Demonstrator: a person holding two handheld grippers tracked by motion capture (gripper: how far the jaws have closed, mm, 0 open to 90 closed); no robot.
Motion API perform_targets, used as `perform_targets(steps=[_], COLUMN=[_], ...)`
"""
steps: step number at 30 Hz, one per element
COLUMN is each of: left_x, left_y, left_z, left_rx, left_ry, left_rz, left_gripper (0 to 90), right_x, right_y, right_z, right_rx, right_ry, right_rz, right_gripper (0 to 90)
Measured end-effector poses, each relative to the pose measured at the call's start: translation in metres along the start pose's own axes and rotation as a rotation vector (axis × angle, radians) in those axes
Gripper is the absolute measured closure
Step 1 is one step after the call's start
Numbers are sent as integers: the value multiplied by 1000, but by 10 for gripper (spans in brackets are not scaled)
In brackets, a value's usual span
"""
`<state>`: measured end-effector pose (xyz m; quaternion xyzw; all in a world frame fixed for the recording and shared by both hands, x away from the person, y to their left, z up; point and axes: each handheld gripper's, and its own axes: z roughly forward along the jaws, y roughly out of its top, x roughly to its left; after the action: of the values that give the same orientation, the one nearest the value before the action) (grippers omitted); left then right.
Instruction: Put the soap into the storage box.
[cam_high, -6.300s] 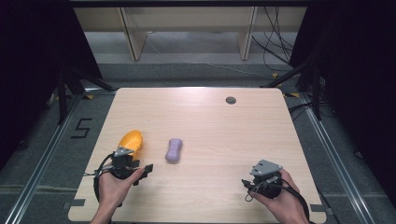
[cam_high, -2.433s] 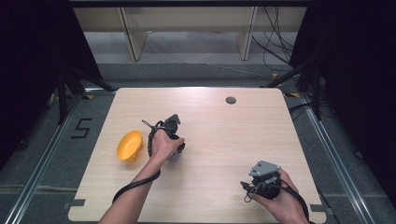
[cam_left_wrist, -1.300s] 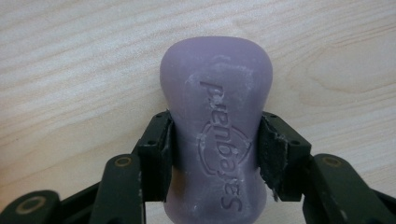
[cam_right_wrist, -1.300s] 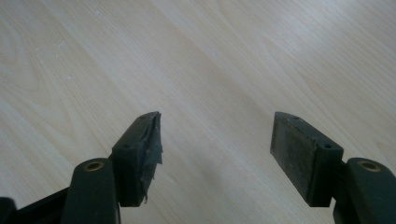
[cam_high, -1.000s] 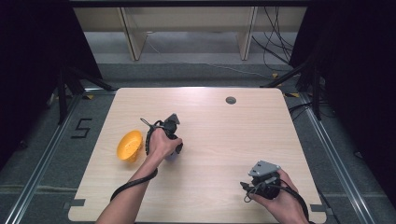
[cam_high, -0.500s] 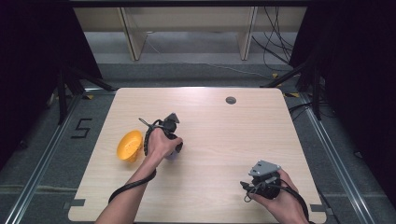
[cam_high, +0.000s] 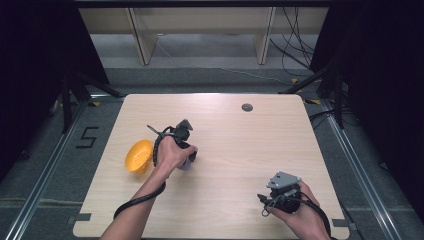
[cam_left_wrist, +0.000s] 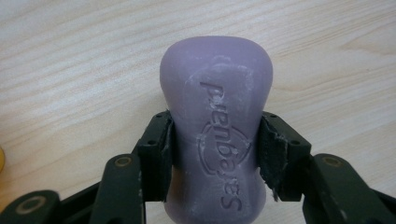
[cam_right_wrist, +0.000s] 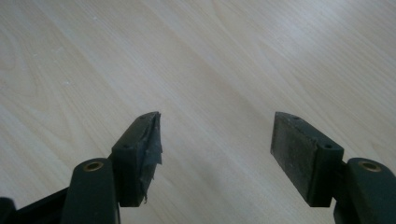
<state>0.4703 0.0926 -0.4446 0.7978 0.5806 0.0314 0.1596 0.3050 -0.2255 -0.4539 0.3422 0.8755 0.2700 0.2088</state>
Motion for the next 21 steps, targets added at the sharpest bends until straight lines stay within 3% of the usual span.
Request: perform_targets(steps=[1, 5, 6, 8, 12, 13, 21], left_x=[0, 1, 0, 1, -1, 0, -3], left_y=[0, -1, -2, -3, -4, -4, -5], left_z=[-2, -5, -6, -8, -13, -14, -19], left_rx=[1, 0, -4, -11, -25, -24, -32], left_ry=[-2, -11, -13, -11, -18, -17, -32], left_rz=[2, 7, -10, 13, 5, 25, 23], left_gripper=[493, 492, 492, 492, 493, 493, 492], right_x=[1, 0, 0, 0, 1, 1, 0], right_y=[0, 0, 0, 0, 0, 0, 0], right_z=[0, -1, 0, 0, -1, 0, 0], right_rx=[1, 3, 0, -2, 4, 1, -1], right_ry=[3, 1, 2, 4, 3, 1, -3], right_rz=[16, 3, -2, -4, 14, 14, 1], right_gripper=[341, 341, 341, 341, 340, 341, 340])
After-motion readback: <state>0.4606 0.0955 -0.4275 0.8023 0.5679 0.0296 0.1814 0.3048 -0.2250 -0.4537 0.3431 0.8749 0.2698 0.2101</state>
